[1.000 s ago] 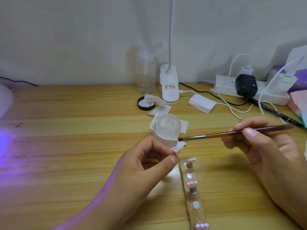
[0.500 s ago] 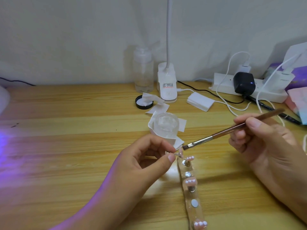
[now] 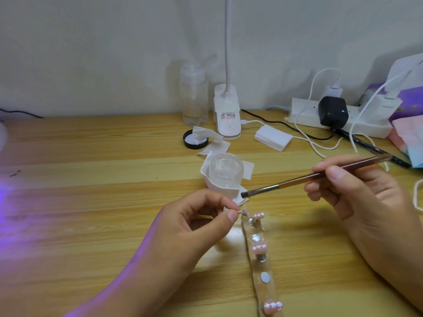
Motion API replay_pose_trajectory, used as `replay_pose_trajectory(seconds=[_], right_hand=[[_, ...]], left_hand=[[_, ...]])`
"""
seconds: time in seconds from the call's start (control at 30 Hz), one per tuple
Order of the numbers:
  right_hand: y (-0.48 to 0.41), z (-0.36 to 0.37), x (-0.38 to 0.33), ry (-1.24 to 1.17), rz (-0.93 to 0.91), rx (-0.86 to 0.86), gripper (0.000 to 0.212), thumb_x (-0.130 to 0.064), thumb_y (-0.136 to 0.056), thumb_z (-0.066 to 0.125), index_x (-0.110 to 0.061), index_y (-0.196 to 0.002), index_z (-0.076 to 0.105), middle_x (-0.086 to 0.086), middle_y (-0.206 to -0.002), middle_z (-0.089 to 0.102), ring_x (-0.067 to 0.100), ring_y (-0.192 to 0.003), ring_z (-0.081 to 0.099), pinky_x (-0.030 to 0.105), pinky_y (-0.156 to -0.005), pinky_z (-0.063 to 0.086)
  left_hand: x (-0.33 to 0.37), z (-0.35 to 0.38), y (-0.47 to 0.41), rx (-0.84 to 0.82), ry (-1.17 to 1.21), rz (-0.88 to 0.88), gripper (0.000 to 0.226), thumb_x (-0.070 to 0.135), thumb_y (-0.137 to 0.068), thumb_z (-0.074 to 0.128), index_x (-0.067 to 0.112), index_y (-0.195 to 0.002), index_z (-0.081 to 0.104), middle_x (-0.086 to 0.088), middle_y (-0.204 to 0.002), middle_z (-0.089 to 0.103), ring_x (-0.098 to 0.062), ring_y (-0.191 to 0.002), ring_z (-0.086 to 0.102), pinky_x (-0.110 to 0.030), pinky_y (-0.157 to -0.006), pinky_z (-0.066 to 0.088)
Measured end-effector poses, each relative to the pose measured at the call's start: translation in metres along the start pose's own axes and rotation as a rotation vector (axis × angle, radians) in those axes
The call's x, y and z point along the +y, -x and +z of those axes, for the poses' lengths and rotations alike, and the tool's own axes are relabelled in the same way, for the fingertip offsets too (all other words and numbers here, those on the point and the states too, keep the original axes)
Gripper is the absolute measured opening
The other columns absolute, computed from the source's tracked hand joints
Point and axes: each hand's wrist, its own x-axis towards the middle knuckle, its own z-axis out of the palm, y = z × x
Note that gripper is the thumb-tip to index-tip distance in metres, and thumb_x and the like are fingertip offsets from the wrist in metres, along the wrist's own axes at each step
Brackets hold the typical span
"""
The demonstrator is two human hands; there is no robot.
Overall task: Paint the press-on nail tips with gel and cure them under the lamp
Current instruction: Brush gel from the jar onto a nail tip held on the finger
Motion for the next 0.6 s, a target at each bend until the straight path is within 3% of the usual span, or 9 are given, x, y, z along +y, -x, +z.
replay_pose_trajectory(seconds=[0.07, 0.2, 0.27, 0.4, 0.6], right_hand=[[-0.0016, -0.0010, 0.0004, -0.081, 0.006, -0.003, 0.011, -0.029, -0.081, 0.067, -0.022, -0.079, 0.075, 0.001, -0.069, 0.067, 0.012, -0.066, 0.067, 0.020, -0.065, 0.055], [-0.0022, -0.0007, -0.0001, -0.171, 0.083, -0.007, 0.029, -0.014, -0.083, 0.050, -0.021, -0.070, 0.075, 0.000, -0.063, 0.063, 0.009, -0.058, 0.062, 0.018, -0.058, 0.052], [-0.0021, 0.0011, -0.0005, -0.153, 0.080, -0.018, 0.027, -0.015, -0.082, 0.052, -0.021, -0.070, 0.075, 0.001, -0.064, 0.064, 0.010, -0.058, 0.063, 0.018, -0.058, 0.052], [-0.0042, -0.0002, 0.0020, -0.064, 0.048, 0.018, 0.009, -0.028, -0.080, 0.072, -0.020, -0.080, 0.076, 0.005, -0.070, 0.068, 0.014, -0.067, 0.067, 0.020, -0.065, 0.055], [-0.0075, -0.0073, 0.0018, -0.193, 0.038, 0.005, 0.008, -0.023, -0.080, 0.069, -0.021, -0.082, 0.076, -0.002, -0.072, 0.068, 0.008, -0.069, 0.065, 0.019, -0.065, 0.053]], left_hand=[[-0.0006, -0.0003, -0.0003, -0.002, 0.001, 0.000, 0.026, 0.046, -0.065, 0.070, 0.027, -0.082, 0.074, 0.007, -0.078, 0.068, -0.001, -0.069, 0.057, -0.013, -0.064, 0.047], [-0.0008, -0.0007, 0.0002, -0.003, 0.003, 0.003, 0.027, 0.047, -0.066, 0.070, 0.027, -0.084, 0.074, 0.004, -0.081, 0.070, -0.001, -0.070, 0.057, -0.013, -0.066, 0.047], [-0.0004, -0.0008, 0.0000, -0.004, 0.000, 0.005, 0.026, 0.047, -0.067, 0.070, 0.028, -0.085, 0.073, 0.007, -0.080, 0.070, 0.000, -0.070, 0.058, -0.013, -0.066, 0.047], [0.0013, -0.0017, 0.0010, -0.019, -0.005, 0.015, 0.024, 0.047, -0.069, 0.070, 0.032, -0.087, 0.074, 0.008, -0.090, 0.074, 0.000, -0.075, 0.062, -0.012, -0.070, 0.049], [0.0013, -0.0009, -0.0009, -0.026, 0.018, 0.037, 0.023, 0.041, -0.074, 0.072, 0.029, -0.094, 0.073, 0.005, -0.097, 0.074, -0.006, -0.086, 0.068, -0.016, -0.077, 0.052]])
